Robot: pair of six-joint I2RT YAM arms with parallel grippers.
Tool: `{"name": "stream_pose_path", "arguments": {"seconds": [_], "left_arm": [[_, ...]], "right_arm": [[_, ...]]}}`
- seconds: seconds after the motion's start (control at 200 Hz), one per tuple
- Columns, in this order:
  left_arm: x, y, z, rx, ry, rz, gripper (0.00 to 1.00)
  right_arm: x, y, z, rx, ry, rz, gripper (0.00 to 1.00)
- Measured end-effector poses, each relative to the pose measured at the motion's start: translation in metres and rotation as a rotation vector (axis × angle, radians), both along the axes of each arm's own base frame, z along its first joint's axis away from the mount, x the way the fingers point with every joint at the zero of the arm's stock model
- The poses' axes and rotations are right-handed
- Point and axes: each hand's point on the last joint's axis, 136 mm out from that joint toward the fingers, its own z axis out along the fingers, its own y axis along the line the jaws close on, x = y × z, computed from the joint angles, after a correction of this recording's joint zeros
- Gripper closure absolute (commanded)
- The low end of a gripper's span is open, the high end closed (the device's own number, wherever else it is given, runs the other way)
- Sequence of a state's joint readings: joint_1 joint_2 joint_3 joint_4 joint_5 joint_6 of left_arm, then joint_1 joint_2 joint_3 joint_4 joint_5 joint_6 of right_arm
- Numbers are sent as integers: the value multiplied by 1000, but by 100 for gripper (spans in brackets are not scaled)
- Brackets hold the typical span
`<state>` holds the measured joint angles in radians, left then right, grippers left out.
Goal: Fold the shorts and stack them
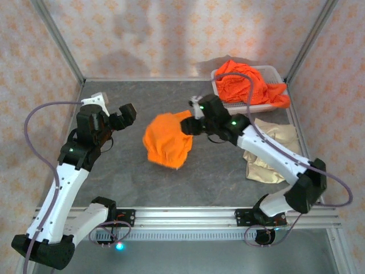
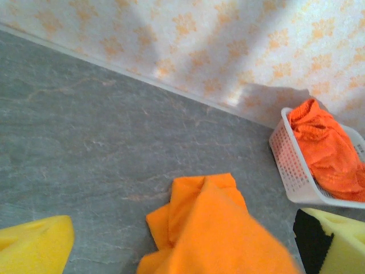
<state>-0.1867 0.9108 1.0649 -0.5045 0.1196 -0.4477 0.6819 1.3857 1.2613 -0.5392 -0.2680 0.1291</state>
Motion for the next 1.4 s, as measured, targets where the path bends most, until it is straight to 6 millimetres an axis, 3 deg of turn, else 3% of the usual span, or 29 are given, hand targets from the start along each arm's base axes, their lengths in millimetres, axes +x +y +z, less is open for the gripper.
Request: {"name": "stream_pose_path", "arguments": {"seconds": [0.07,0.12,0.185,0.25,0.35,0.475,0.646,0.796,1.011,1.261,1.396], "left_arm": [[2,-8,-10,-13,30,-37,0],[3,-13,-20,-24,60,-62,0],[5,-18,-36,-33,110,-85,0],[7,-22,-56,-42,171,-93,0],[7,-24,-90,-60,267,-90,0],[6,-15,-121,-108,358,-41,0],[15,14,-126,-166,368,56,0],[19,44,-133,-196,382,142,0],[21,65,-137,-213,383,202,0],[22,65,-134,-220,373,196,0],[20,63,-131,-223,359,189,0]], "right_arm": [[2,-45,-18,-88,7,-104,25],[-2,-65,-24,-140,8,-142,23],[-12,-76,-26,-180,0,-143,20],[-20,-74,-22,-197,-24,-122,20],[-36,-48,-19,-218,-62,-42,20],[-54,10,-27,-285,-83,95,18],[-80,96,-47,-360,-103,245,18],[-101,142,-69,-371,-64,286,24],[-111,171,-107,-389,46,208,33],[-109,175,-166,-462,175,100,36],[-102,169,-189,-475,242,42,30]]}}
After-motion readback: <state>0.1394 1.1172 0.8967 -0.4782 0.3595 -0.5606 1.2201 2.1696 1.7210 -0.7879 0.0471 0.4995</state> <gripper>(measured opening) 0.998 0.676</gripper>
